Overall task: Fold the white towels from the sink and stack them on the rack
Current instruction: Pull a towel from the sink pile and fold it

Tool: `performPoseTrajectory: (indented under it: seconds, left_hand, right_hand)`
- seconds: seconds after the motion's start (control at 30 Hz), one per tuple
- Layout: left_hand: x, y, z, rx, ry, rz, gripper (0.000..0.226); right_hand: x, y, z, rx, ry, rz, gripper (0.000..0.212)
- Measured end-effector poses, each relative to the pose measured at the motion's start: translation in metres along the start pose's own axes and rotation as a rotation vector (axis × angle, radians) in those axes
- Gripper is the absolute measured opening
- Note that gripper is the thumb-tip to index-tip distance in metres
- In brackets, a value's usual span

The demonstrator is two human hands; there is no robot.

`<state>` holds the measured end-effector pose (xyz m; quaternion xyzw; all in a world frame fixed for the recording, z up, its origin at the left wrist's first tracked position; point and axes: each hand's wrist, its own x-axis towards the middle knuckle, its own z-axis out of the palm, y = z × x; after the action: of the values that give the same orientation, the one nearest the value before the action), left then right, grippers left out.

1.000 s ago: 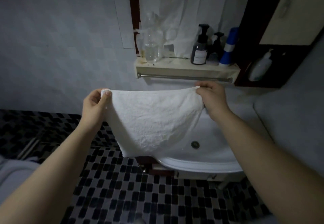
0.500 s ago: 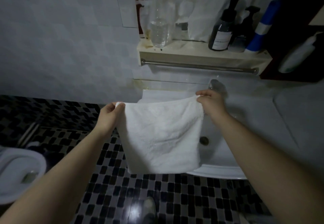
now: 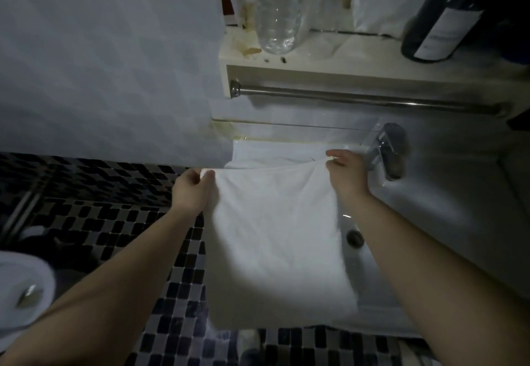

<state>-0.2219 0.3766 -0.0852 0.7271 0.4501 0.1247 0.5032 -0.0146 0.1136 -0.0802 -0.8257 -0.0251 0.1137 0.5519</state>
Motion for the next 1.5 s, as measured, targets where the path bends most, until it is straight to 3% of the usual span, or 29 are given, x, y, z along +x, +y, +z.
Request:
performPoseTrajectory:
  seconds: [0.13, 0.27, 0.4, 0.47, 0.53, 0.63, 0.7, 0.83, 0.93, 1.0, 1.13, 1.37, 1.5]
  left_hand:
    - [0.036, 0.009, 0.009, -0.05, 0.031, -0.005, 0.03]
    - [0.067, 0.001, 0.024, 0.114, 0.064, 0.018, 0.028]
    - [0.075, -0.03, 0.039, 0.27, -0.057, -0.059, 0.039]
    - [0.076, -0.039, 0.042, 0.284, -0.086, -0.075, 0.042]
    - [0.08, -0.042, 0.041, 0.305, -0.06, -0.02, 0.038]
    - [0.088, -0.04, 0.041, 0.306, 0.008, 0.046, 0.034]
    - [0.091, -0.041, 0.045, 0.345, -0.007, -0.007, 0.037]
    - [0.08, -0.052, 0.053, 0.387, -0.115, -0.214, 0.058]
    - [0.058, -0.062, 0.05, 0.347, -0.116, -0.227, 0.057]
    - [0.043, -0.068, 0.049, 0.333, -0.127, -0.247, 0.062]
    - [0.012, -0.071, 0.051, 0.384, -0.139, -0.313, 0.074]
    - [-0.012, -0.073, 0.044, 0.476, -0.003, -0.2, 0.058]
    - [-0.038, -0.081, 0.047, 0.413, 0.014, -0.276, 0.062]
  right_hand:
    - [0.037, -0.014, 0.013, 0.054, 0.081, -0.048, 0.033]
    - [0.059, -0.001, 0.035, -0.132, 0.055, -0.062, 0.03]
    - [0.063, 0.031, 0.051, -0.258, -0.155, 0.192, 0.045]
    - [0.064, 0.042, 0.051, -0.258, -0.167, 0.244, 0.041]
    - [0.068, 0.047, 0.049, -0.32, -0.131, 0.186, 0.012]
    - [0.076, 0.047, 0.05, -0.391, -0.01, 0.037, 0.013]
    - [0.071, 0.047, 0.052, -0.366, 0.021, 0.031, 0.013]
    - [0.045, 0.065, 0.042, -0.253, -0.114, 0.262, 0.048]
    - [0.016, 0.079, 0.024, -0.173, -0.338, 0.496, 0.073]
    - [0.0, 0.093, 0.017, -0.16, -0.459, 0.554, 0.082]
    - [-0.026, 0.105, 0.008, -0.159, -0.464, 0.504, 0.087]
    - [-0.042, 0.107, -0.007, -0.335, -0.291, 0.288, 0.065]
    - [-0.062, 0.115, -0.014, -0.405, -0.324, 0.394, 0.06]
